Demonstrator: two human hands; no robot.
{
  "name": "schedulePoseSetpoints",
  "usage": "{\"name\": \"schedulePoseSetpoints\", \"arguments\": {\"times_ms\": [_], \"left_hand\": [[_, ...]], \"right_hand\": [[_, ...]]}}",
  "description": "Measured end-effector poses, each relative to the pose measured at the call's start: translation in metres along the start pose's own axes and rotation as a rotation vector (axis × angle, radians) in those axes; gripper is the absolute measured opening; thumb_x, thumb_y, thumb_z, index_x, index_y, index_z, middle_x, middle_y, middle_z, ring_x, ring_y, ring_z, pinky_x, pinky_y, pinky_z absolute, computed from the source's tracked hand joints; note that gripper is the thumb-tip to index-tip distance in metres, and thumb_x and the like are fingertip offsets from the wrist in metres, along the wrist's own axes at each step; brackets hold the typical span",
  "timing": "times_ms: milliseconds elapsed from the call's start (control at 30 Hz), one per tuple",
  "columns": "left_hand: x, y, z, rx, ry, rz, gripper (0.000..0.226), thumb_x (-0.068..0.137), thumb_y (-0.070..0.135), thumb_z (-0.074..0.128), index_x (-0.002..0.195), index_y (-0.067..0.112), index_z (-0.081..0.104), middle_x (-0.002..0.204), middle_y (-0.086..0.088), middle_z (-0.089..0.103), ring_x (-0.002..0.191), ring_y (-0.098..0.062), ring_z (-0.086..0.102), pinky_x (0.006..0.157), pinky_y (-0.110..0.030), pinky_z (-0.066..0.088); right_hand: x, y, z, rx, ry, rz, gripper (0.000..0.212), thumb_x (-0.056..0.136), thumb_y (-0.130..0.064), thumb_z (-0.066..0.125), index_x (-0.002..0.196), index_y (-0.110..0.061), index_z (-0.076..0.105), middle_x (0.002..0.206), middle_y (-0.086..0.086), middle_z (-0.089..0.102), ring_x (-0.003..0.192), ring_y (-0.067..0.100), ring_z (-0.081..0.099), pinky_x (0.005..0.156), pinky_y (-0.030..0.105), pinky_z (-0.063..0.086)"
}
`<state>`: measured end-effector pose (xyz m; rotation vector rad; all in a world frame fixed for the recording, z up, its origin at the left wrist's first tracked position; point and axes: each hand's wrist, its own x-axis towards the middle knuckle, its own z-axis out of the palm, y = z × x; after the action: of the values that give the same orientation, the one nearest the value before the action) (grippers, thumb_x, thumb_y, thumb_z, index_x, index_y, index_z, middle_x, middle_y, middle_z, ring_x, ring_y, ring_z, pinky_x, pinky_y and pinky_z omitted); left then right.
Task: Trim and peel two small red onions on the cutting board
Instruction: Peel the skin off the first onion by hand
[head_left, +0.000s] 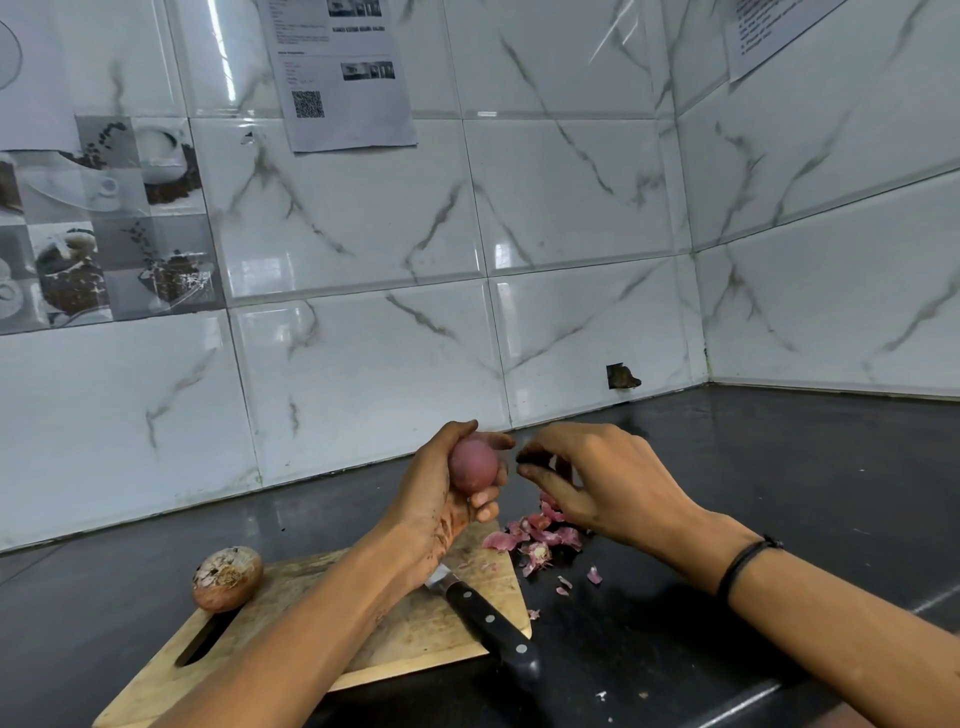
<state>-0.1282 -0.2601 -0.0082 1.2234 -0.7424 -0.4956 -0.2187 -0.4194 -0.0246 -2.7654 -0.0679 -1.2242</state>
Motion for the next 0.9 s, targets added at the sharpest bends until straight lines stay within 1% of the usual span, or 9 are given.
{"name": "schedulePoseSetpoints", "arguments": {"times_ms": [33, 100, 167, 267, 400, 600, 667, 767, 900], "left_hand": [[0.000, -0.001, 0.000, -0.003, 0.002, 0.000, 0.037, 0.101, 0.032, 0.045, 0.099, 0.003, 0.067, 0.064, -0.010, 0.056, 0.043, -0.012, 0.037, 0.043, -0.024, 0.034], [0.000, -0.002, 0.000, -0.014, 0.013, -0.007, 0.038, 0.101, 0.035, 0.047, 0.097, 0.003, 0.067, 0.064, -0.011, 0.055, 0.042, -0.013, 0.037, 0.042, -0.023, 0.034], [0.001, -0.003, 0.000, 0.005, 0.028, -0.013, 0.040, 0.100, 0.039, 0.048, 0.097, 0.003, 0.066, 0.065, -0.010, 0.055, 0.042, -0.013, 0.037, 0.041, -0.022, 0.033], [0.000, -0.002, -0.001, 0.060, 0.054, -0.017, 0.042, 0.102, 0.043, 0.047, 0.099, 0.004, 0.063, 0.065, -0.011, 0.058, 0.041, -0.012, 0.037, 0.040, -0.022, 0.032], [-0.001, -0.004, 0.001, 0.124, 0.090, -0.014, 0.050, 0.105, 0.045, 0.042, 0.093, 0.002, 0.065, 0.060, -0.009, 0.056, 0.043, -0.013, 0.038, 0.041, -0.023, 0.034], [-0.006, -0.004, 0.008, 0.238, 0.098, -0.015, 0.051, 0.105, 0.050, 0.041, 0.097, 0.010, 0.072, 0.069, -0.014, 0.065, 0.039, -0.013, 0.042, 0.038, -0.020, 0.038], [-0.008, -0.004, 0.009, 0.277, 0.064, -0.002, 0.047, 0.106, 0.044, 0.041, 0.100, 0.007, 0.069, 0.065, -0.014, 0.059, 0.038, -0.013, 0.036, 0.036, -0.019, 0.034], [-0.009, -0.005, 0.012, 0.303, 0.026, 0.017, 0.040, 0.108, 0.031, 0.036, 0.095, 0.002, 0.062, 0.053, -0.004, 0.057, 0.038, -0.011, 0.033, 0.035, -0.019, 0.027], [-0.007, -0.004, 0.012, 0.283, 0.040, 0.015, 0.039, 0.107, 0.025, 0.033, 0.087, 0.003, 0.059, 0.049, -0.003, 0.051, 0.038, -0.011, 0.029, 0.037, -0.020, 0.023]], "right_hand": [[0.001, 0.000, -0.001, 0.031, 0.008, -0.005, 0.017, 0.101, -0.043, 0.056, 0.109, -0.034, 0.068, 0.097, -0.016, 0.071, 0.089, 0.008, 0.065, 0.070, 0.035, 0.054], [0.001, 0.000, -0.001, 0.054, -0.005, 0.006, 0.023, 0.102, -0.048, 0.051, 0.104, -0.032, 0.068, 0.085, -0.015, 0.071, 0.080, 0.007, 0.064, 0.069, 0.036, 0.054], [0.000, -0.002, 0.000, 0.016, 0.002, 0.008, 0.042, 0.102, -0.059, 0.040, 0.093, -0.027, 0.066, 0.072, -0.011, 0.066, 0.068, 0.010, 0.061, 0.064, 0.038, 0.053], [0.000, -0.003, 0.000, 0.079, 0.092, -0.022, 0.045, 0.100, -0.064, 0.033, 0.094, -0.028, 0.059, 0.080, -0.014, 0.065, 0.069, 0.009, 0.060, 0.064, 0.039, 0.053], [0.000, -0.006, -0.002, 0.196, 0.132, -0.161, 0.037, 0.095, -0.067, 0.049, 0.104, -0.032, 0.058, 0.092, -0.020, 0.059, 0.079, 0.007, 0.061, 0.066, 0.035, 0.054], [0.002, -0.009, 0.004, 0.288, 0.075, -0.257, 0.050, 0.082, -0.059, 0.074, 0.117, -0.028, 0.059, 0.105, -0.019, 0.049, 0.082, 0.008, 0.058, 0.071, 0.035, 0.054], [0.003, -0.008, 0.005, 0.363, 0.069, -0.241, 0.049, 0.079, -0.053, 0.080, 0.114, -0.025, 0.060, 0.103, -0.017, 0.051, 0.083, 0.005, 0.058, 0.073, 0.028, 0.052], [0.002, -0.008, 0.004, 0.410, 0.057, -0.241, 0.043, 0.078, -0.043, 0.085, 0.104, -0.019, 0.061, 0.097, -0.012, 0.053, 0.075, 0.012, 0.059, 0.066, 0.014, 0.044], [0.002, -0.010, 0.003, 0.397, 0.087, -0.231, 0.035, 0.079, -0.042, 0.085, 0.086, -0.018, 0.061, 0.088, -0.009, 0.054, 0.075, 0.013, 0.057, 0.063, 0.015, 0.041]]}}
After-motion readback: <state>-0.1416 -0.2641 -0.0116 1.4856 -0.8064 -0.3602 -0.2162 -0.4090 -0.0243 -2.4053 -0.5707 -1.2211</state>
